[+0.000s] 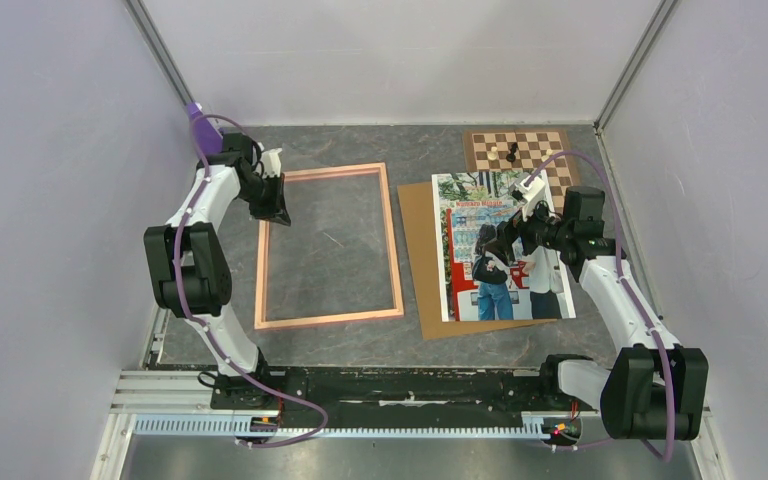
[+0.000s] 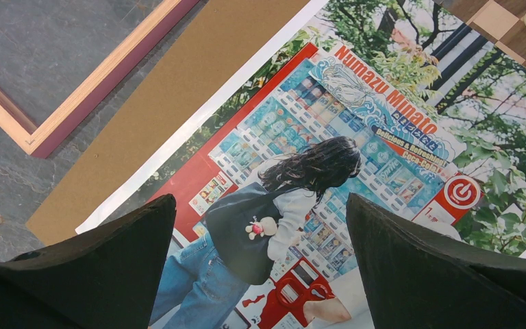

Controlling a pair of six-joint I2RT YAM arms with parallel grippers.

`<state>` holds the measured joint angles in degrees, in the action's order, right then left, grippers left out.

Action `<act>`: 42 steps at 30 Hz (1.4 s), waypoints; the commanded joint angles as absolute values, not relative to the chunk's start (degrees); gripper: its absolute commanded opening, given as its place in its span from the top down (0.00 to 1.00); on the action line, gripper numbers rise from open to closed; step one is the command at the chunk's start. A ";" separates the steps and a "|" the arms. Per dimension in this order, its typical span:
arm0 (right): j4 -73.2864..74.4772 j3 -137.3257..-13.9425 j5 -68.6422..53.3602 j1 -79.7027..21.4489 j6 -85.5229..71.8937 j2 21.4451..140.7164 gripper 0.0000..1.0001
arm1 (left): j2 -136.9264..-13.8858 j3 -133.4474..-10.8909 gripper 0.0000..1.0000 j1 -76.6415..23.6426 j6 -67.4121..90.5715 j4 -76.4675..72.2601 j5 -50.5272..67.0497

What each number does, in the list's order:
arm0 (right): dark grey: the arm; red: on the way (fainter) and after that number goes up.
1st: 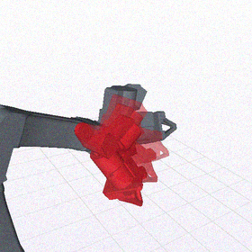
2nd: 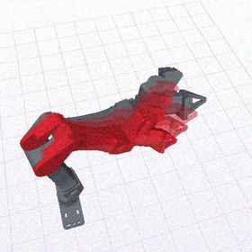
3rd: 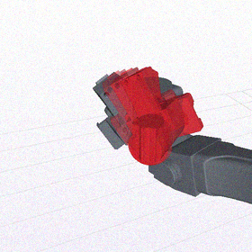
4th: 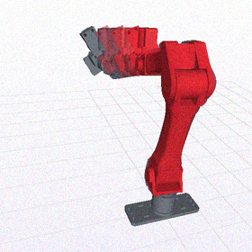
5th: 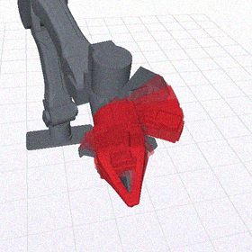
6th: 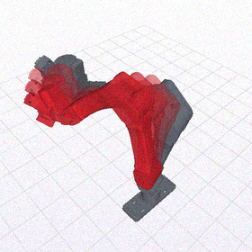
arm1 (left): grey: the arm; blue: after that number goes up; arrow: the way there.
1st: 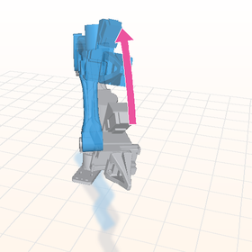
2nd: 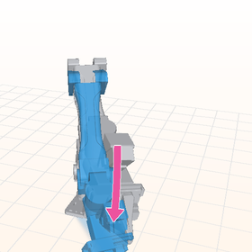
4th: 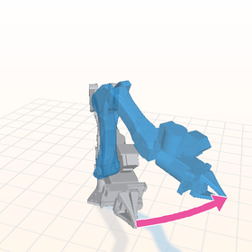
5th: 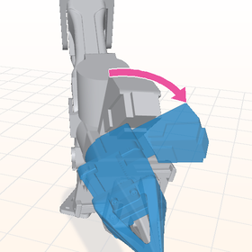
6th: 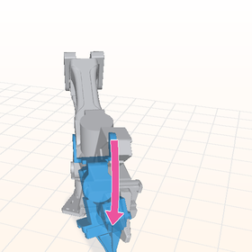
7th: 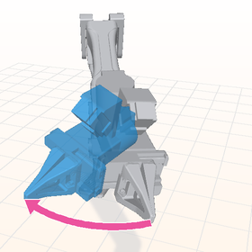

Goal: Put the photo into the frame
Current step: Place the photo frame item in the photo frame.

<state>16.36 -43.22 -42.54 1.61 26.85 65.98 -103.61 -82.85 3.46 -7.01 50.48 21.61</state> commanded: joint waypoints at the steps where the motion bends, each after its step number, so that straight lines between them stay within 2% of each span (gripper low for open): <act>1: 15.15 -42.93 -42.57 1.32 27.59 65.34 0.02 | -100.69 -82.53 0.98 3.31 -5.97 51.26 21.62; 42: 15.23 -42.65 -42.54 1.32 27.84 65.21 0.02 | -97.60 -78.93 0.98 3.43 -4.40 49.66 20.92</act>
<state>16.36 -43.20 -42.54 1.61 27.09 65.95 -100.09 -79.33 3.46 -6.22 49.12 21.58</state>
